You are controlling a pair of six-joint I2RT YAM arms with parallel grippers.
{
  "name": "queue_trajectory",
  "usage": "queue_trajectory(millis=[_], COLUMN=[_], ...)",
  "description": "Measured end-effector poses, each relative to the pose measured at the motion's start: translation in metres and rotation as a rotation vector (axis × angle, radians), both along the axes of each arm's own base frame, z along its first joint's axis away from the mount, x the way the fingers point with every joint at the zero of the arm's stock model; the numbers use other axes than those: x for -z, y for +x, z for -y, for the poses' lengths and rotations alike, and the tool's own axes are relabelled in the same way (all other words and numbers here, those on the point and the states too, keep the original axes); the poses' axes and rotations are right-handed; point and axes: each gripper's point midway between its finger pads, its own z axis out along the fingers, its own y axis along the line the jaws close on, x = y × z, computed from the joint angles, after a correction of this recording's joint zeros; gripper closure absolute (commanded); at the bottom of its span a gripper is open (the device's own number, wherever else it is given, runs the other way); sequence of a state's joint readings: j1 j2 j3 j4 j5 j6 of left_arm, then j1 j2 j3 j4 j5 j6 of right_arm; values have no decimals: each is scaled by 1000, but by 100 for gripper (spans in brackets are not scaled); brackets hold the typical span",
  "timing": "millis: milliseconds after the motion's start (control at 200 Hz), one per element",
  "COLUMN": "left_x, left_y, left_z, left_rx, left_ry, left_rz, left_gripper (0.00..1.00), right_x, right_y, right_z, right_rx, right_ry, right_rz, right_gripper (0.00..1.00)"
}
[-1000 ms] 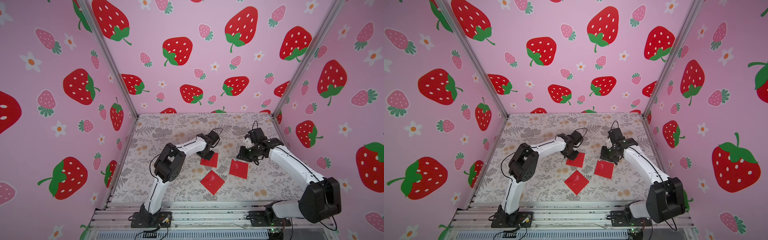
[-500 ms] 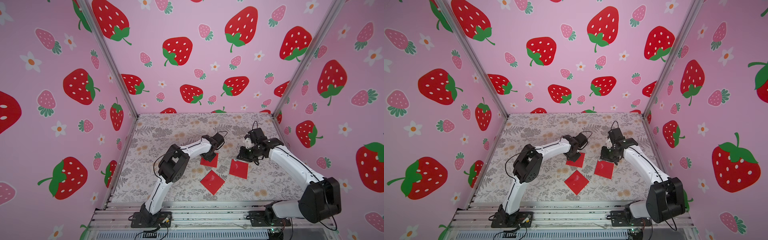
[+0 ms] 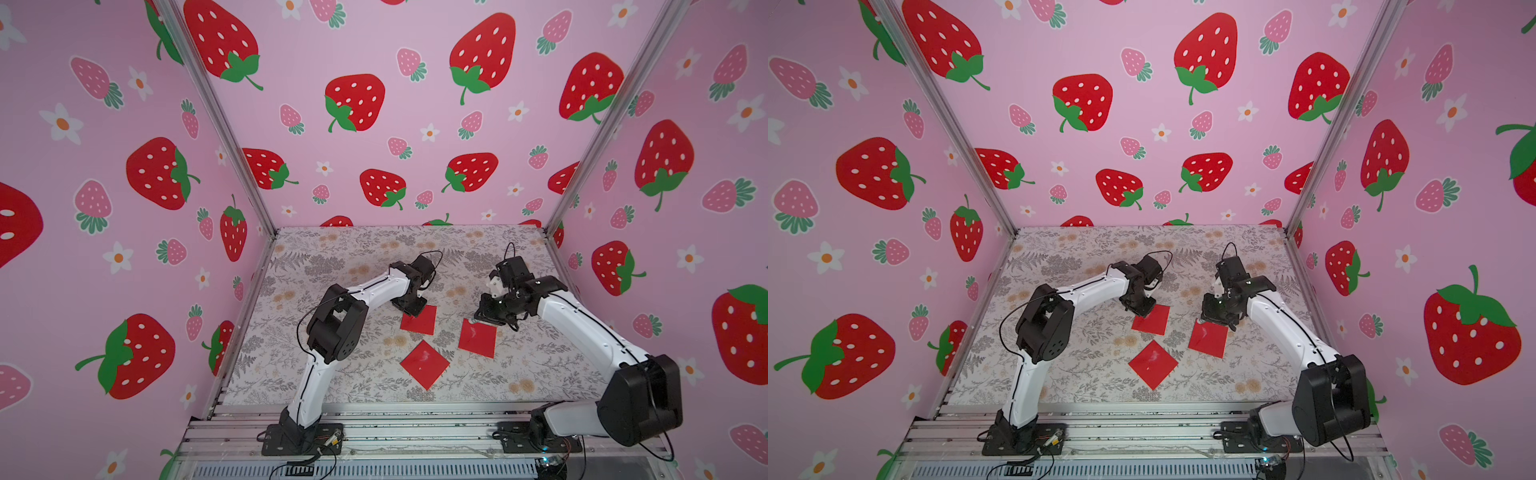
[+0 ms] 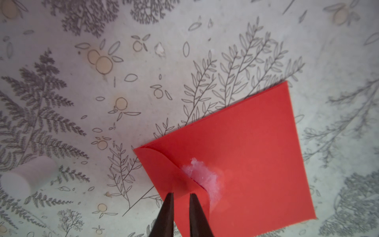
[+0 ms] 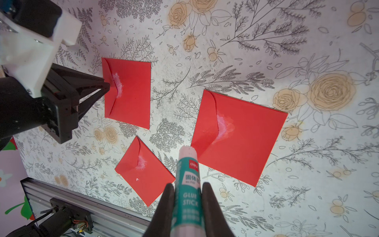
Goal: Seal the envelope with a glue stick
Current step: Seal the envelope at the center of the board.
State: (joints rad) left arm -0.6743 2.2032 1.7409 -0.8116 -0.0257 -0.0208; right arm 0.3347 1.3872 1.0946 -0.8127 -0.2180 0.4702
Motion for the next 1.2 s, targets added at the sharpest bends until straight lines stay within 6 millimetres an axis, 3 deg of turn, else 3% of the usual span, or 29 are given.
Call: queue_trajectory(millis=[355,540,991,1201], left_x=[-3,11,11,7], left_y=[4,5,4,4], left_z=[3,2,3,5], left_rx=[3,8,56,59], left_ry=[-12,12,136,106], left_rz=[6,-9,70,62], left_gripper=[86,86,85,84], right_x=[0,0,0,-1], right_y=[0,0,0,0], right_z=[0,0,0,0], right_rx=[1,1,1,1], right_ry=[-2,-2,-2,-1], right_rz=[0,-1,-1,3], right_gripper=[100,100,100,100])
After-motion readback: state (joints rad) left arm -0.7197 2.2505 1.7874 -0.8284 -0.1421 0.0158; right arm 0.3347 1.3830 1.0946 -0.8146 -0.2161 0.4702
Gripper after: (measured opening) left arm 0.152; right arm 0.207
